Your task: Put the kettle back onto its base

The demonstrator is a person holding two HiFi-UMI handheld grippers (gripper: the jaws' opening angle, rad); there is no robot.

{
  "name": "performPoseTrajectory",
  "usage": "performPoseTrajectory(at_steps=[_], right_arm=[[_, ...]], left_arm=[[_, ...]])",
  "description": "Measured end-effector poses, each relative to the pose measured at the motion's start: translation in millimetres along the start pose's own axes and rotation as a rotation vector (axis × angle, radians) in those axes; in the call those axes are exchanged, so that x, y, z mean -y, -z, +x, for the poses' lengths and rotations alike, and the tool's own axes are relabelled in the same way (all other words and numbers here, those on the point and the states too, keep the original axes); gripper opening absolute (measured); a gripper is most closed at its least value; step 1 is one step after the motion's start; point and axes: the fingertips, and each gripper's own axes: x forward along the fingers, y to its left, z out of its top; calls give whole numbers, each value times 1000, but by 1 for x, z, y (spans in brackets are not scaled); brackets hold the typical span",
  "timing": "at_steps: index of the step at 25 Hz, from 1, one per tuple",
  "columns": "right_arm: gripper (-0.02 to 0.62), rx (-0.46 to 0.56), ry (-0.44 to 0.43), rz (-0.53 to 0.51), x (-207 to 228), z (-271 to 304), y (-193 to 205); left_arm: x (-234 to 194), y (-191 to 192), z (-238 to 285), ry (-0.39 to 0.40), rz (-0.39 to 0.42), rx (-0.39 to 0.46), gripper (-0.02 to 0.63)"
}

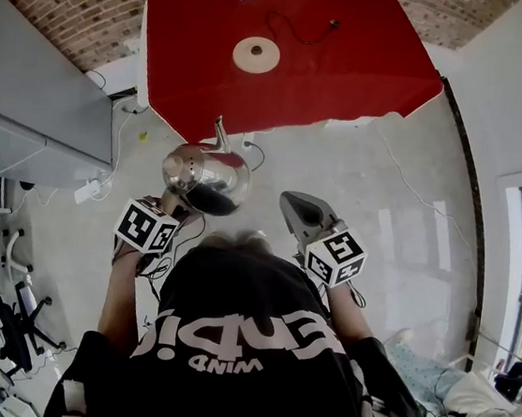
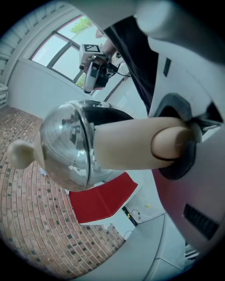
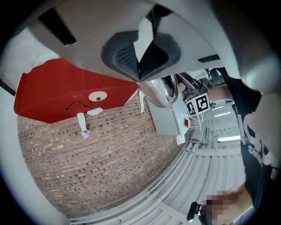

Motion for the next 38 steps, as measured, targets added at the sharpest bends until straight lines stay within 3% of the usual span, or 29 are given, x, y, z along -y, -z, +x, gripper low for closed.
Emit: performPoseTrajectory(at_steps=[12,21,38], right_arm=[[23,2,-27,-13,14,3,-8],[23,9,16,3,42,18,-10],[23,-27,35,51,87,108,-37]], left_arm=[[1,-15,4,-3,-37,22,57],[-20,-37,19,12,-38,29,57],[-107,-106,28,59,-16,22,57]])
